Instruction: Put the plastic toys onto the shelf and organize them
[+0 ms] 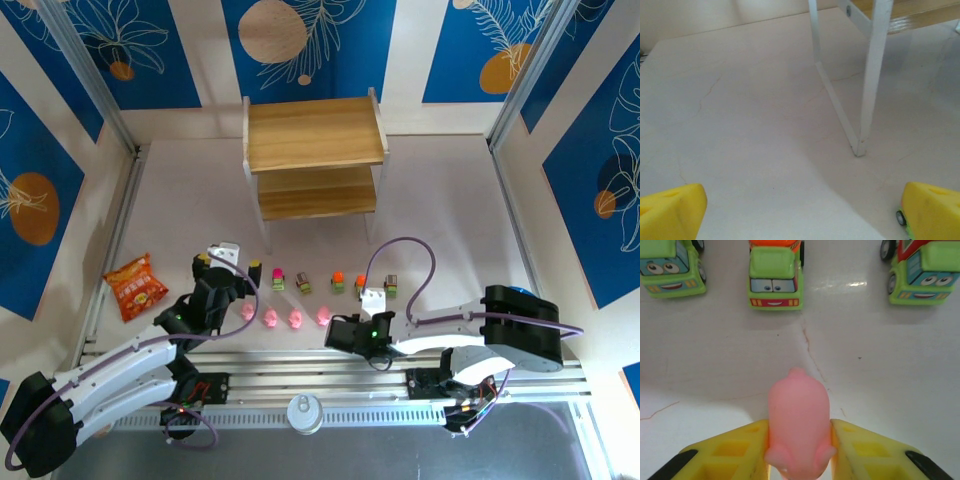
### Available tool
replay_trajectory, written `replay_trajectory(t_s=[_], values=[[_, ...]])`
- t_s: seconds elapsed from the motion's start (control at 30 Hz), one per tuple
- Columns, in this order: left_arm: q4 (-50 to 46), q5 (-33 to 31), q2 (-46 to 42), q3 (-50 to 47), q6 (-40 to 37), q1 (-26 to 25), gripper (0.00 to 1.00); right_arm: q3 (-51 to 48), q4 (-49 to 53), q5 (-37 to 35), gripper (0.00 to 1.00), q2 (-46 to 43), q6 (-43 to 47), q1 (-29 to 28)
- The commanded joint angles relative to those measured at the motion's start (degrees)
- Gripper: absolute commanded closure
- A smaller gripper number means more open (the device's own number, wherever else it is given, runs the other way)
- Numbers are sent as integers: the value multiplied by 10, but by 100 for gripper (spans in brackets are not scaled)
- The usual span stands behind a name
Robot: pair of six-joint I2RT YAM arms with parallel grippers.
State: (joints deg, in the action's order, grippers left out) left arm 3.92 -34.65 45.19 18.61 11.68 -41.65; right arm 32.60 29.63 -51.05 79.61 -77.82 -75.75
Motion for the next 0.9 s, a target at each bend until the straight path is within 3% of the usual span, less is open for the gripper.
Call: replay_trajectory(t_s=[0.0, 0.3, 0.6, 0.87], values=[[23, 46, 1, 18, -3, 4, 0, 25, 42, -30, 68, -30, 11, -4], [19, 66, 40, 42, 5, 3, 0, 83, 76, -44, 69, -98, 117, 37], [17, 123, 58, 53, -17, 2, 5, 138, 13, -10, 71, -131, 299, 142], [27, 157, 76, 56, -19, 2, 5, 226, -22, 48, 71, -87, 414, 242]])
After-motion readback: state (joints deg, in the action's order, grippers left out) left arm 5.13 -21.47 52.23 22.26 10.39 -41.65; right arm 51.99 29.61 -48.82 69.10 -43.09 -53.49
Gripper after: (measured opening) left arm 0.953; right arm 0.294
